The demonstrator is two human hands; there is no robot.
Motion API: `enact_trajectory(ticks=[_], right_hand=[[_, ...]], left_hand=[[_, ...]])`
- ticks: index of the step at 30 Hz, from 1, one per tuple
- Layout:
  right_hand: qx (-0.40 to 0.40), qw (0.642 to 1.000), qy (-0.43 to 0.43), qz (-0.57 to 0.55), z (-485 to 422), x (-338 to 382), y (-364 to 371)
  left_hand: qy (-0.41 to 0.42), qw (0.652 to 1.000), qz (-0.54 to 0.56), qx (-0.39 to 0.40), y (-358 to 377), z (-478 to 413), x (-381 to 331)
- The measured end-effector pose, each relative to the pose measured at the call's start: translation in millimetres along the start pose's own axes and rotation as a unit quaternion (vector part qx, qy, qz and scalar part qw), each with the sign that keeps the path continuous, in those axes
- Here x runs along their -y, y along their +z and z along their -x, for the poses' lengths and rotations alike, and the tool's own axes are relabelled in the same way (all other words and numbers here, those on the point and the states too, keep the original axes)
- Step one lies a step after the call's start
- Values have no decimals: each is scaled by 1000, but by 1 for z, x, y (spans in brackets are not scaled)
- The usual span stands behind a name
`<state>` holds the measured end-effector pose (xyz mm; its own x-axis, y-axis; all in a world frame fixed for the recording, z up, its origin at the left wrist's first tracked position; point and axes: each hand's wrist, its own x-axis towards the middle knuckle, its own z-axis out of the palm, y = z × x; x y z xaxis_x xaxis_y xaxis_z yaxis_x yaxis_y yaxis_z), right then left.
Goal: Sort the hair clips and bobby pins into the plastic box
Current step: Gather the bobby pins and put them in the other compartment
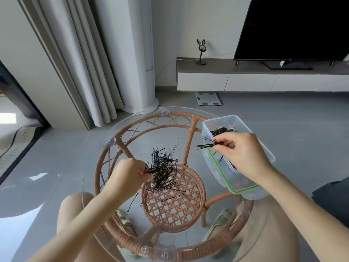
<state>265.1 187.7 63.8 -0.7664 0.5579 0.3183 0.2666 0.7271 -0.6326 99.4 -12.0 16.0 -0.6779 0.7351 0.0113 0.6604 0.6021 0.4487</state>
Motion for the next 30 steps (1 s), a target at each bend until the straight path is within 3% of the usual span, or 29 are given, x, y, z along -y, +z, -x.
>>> enact_trajectory(ticks=[4,8,13,17,23,26,30], right_hand=[[-2,994,35,103,-9,-41,-35],[87,979,73,167,-9,-81,-40],[211,959,89,169,-6,-96,-30],[173,972,99,123,-6,-104,-37],[56,986,155,23,-3,-115,-57],[-1,986,166,31,3,-120,-67],[-1,986,156,55,11,-115,-75]], left_hand=[[9,1000,6,-5,-1,-5,-7],[22,1000,12,-8,-4,-9,-19],[36,998,55,-2,-12,-18,-52],[94,992,86,-3,-14,-30,-98],[197,976,89,27,23,-64,-179],[209,974,24,79,55,-81,-204],[227,960,-96,131,90,-88,-218]])
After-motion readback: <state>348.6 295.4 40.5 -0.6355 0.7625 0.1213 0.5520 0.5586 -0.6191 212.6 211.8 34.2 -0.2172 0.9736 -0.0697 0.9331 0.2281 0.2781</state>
